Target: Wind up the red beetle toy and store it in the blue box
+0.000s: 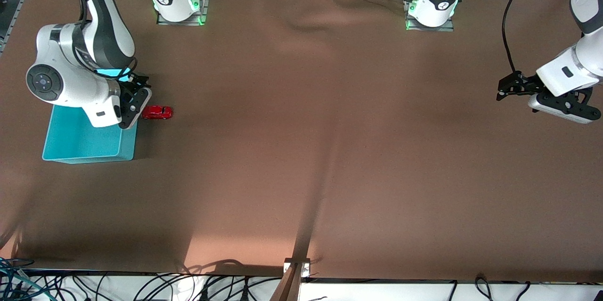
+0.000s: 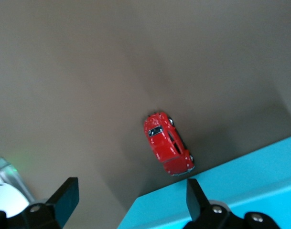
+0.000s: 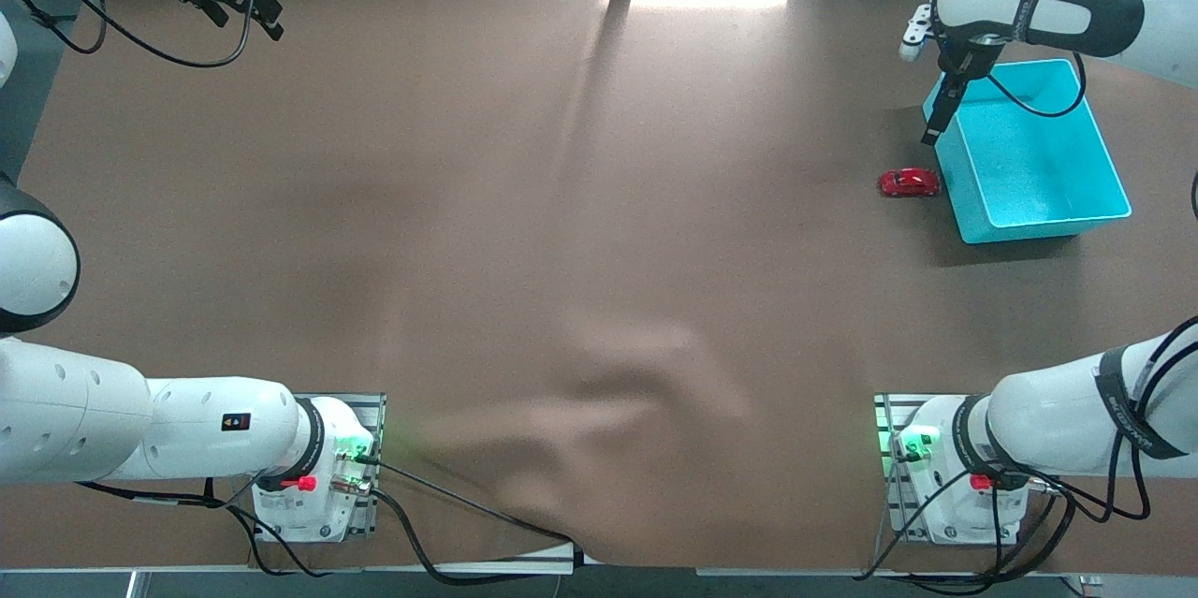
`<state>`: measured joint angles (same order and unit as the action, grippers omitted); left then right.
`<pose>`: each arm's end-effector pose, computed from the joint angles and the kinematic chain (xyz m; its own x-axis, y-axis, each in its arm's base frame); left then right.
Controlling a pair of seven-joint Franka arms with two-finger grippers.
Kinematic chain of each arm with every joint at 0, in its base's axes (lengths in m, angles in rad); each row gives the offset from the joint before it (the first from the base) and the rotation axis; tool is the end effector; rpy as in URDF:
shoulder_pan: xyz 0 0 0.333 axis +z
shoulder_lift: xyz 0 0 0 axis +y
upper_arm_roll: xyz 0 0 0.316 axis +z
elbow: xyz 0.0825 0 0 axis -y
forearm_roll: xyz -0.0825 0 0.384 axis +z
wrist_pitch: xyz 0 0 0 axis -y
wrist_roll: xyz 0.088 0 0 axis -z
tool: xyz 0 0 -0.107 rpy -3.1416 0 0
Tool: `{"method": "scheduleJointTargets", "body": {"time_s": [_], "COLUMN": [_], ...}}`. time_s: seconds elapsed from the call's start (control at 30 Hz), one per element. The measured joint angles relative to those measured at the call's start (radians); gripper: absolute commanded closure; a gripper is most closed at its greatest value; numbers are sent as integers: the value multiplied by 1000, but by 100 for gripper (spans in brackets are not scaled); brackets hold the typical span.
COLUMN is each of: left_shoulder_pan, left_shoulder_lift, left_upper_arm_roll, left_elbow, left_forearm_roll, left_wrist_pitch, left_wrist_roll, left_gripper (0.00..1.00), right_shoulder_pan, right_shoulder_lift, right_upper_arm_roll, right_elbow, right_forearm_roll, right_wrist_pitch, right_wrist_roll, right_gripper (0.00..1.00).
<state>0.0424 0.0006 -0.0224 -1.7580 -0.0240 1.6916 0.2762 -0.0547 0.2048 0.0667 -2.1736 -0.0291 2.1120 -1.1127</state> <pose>0.5559 0.0088 0.5457 0.9664 -0.2506 -0.0580 -0.2485 -0.9678 0.0410 0.5268 0.0050 0.2790 0.3981 0.9092 -0.1221 0.8790 -0.4162 -0.2328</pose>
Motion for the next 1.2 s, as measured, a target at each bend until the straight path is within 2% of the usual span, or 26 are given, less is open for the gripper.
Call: {"method": "scheduleJointTargets", "body": {"time_s": [0.13, 0.33, 0.5, 0.53, 0.6, 0.63, 0.7, 0.73, 0.77, 0.83, 0.9, 1.2], "left_shoulder_pan": [5, 57, 70, 70, 70, 70, 69, 65, 56, 28, -1, -34], "left_shoulder_lift": [7, 16, 18, 17, 17, 16, 16, 15, 15, 15, 15, 7], "left_upper_arm_roll": [-40, -122, -133, -133, -132, -131, -127, -121, -110, -77, -47, -22], "left_elbow": [72, 143, 195, 206, 225, 233, 242, 245, 248, 249, 249, 249], "left_forearm_roll": [0, 0, 0, 0, 0, 0, 0, 0, 0, 0, 0, 0], "left_wrist_pitch": [-64, -107, -175, -192, -220, -230, -243, -247, -251, -258, -260, -263], "left_wrist_roll": [-60, -92, -111, -115, -120, -122, -125, -126, -126, -126, -126, -127], "left_gripper": [0, 0, 0, 0, 0, 0, 0, 0, 0, 0, 0, 0], "right_shoulder_pan": [-2, -4, -4, -4, -4, -4, -4, -3, -3, -3, -3, -3], "right_shoulder_lift": [19, 67, 116, 126, 142, 150, 162, 167, 171, 174, 173, 168], "right_upper_arm_roll": [-17, -22, -23, -23, -23, -23, -23, -23, -23, -22, -22, -19], "right_elbow": [-65, -96, -104, -105, -106, -106, -106, -106, -106, -106, -104, -75], "right_forearm_roll": [0, 0, 0, 0, 0, 0, 0, 0, 0, 0, 0, 10], "right_wrist_pitch": [110, 221, 300, 311, 327, 333, 343, 348, 352, 355, 356, 306], "right_wrist_roll": [-59, -114, -151, -154, -159, -161, -168, -174, -180, -187, -189, -189], "right_gripper": [0, 0, 1, 4, 18, 29, 62, 76, 85, 93, 95, 98]}}
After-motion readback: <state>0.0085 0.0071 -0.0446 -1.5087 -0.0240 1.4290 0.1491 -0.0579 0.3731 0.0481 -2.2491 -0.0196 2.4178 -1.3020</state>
